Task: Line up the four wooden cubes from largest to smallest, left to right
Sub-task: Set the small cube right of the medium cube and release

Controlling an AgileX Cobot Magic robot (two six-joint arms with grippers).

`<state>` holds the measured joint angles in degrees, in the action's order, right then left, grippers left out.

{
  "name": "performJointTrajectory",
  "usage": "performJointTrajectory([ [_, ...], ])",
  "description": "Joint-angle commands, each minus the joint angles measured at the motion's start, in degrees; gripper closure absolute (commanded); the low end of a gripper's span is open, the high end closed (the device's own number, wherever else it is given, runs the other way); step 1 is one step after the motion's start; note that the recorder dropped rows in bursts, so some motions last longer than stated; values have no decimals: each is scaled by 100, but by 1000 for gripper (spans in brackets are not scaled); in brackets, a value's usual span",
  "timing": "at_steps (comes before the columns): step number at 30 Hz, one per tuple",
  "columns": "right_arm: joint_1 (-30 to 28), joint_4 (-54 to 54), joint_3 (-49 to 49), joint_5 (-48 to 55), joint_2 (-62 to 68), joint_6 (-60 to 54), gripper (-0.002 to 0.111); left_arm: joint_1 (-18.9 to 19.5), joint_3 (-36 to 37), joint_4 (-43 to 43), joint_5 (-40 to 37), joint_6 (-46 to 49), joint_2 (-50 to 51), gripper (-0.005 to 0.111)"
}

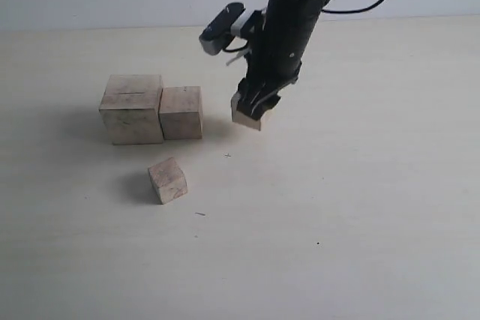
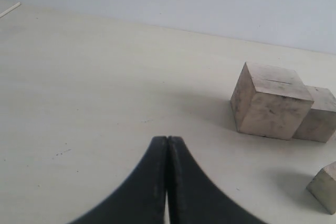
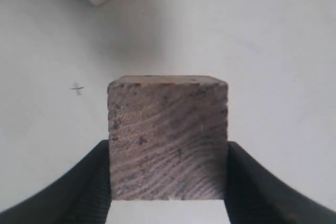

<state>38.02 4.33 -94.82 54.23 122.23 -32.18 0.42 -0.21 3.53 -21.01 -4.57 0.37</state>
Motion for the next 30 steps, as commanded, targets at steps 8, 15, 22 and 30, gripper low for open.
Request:
performJointTrajectory([
  [8, -631, 1169, -486, 79, 224, -3307, 108, 10, 21, 30, 35, 18, -37, 107],
  [15, -398, 1237, -556, -6, 704, -3637, 108, 10, 21, 30, 35, 18, -37, 107],
  [22, -274, 1477, -939, -9, 927, -3694, 108, 10, 21, 30, 35, 18, -37, 107],
  [30, -274, 1506, -1026, 50, 1127, -3942, 108, 10, 21, 30, 35, 18, -37, 107],
])
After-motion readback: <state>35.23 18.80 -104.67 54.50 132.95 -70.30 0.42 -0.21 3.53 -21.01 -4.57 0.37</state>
